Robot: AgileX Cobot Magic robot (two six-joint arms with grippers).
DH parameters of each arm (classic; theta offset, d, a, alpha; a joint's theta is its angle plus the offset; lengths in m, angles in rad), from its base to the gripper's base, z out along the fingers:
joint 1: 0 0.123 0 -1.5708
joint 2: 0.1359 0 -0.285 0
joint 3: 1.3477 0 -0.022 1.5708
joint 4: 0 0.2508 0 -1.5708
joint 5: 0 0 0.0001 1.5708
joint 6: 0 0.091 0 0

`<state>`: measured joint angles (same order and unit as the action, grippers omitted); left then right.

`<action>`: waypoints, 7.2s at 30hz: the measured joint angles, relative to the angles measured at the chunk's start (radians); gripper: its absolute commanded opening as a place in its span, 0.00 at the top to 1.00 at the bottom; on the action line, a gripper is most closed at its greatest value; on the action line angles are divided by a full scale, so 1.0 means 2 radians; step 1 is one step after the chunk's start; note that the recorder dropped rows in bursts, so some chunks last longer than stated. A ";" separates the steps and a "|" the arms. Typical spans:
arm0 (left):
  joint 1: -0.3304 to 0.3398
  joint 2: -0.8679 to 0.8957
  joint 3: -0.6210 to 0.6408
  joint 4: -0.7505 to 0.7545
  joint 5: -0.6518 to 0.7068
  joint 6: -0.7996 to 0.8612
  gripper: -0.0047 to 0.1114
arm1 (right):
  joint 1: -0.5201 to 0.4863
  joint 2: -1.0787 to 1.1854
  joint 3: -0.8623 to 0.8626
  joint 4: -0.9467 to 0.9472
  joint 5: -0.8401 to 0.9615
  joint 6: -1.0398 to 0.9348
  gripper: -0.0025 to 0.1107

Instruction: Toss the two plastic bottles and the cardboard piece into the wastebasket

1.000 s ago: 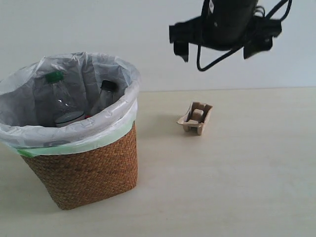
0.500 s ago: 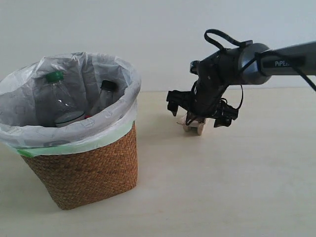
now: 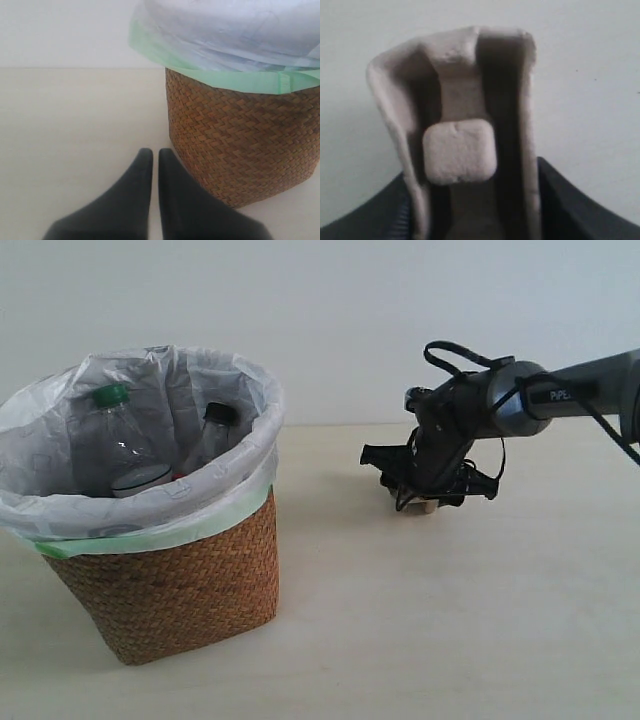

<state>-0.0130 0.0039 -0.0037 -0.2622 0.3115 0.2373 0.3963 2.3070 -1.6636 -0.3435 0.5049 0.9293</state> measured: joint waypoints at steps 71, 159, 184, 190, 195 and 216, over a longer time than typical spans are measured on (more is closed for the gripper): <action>0.000 0.000 0.000 0.000 0.000 0.000 0.93 | 0.106 -0.267 -0.109 0.325 0.224 -0.381 0.49; 0.000 0.000 0.000 0.000 0.000 0.000 0.93 | -0.051 -1.154 0.284 0.025 0.317 -0.279 0.98; 0.000 0.000 0.000 0.000 0.000 0.000 0.93 | -0.105 -1.153 0.412 0.172 -0.113 -0.279 0.98; 0.000 0.000 0.000 0.000 0.000 0.000 0.93 | -0.105 -1.151 0.541 0.153 -0.168 -0.279 0.98; 0.000 0.000 0.000 0.000 0.000 0.000 0.93 | -0.105 -1.150 0.653 0.143 -0.170 -0.279 0.98; 0.000 0.000 0.000 0.000 0.000 0.000 0.93 | -0.105 -1.151 0.831 0.134 -0.096 -0.279 0.98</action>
<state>-0.0130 0.0039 -0.0037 -0.2622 0.3115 0.2373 0.1871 0.0054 -0.0020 -0.0755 0.3137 0.3717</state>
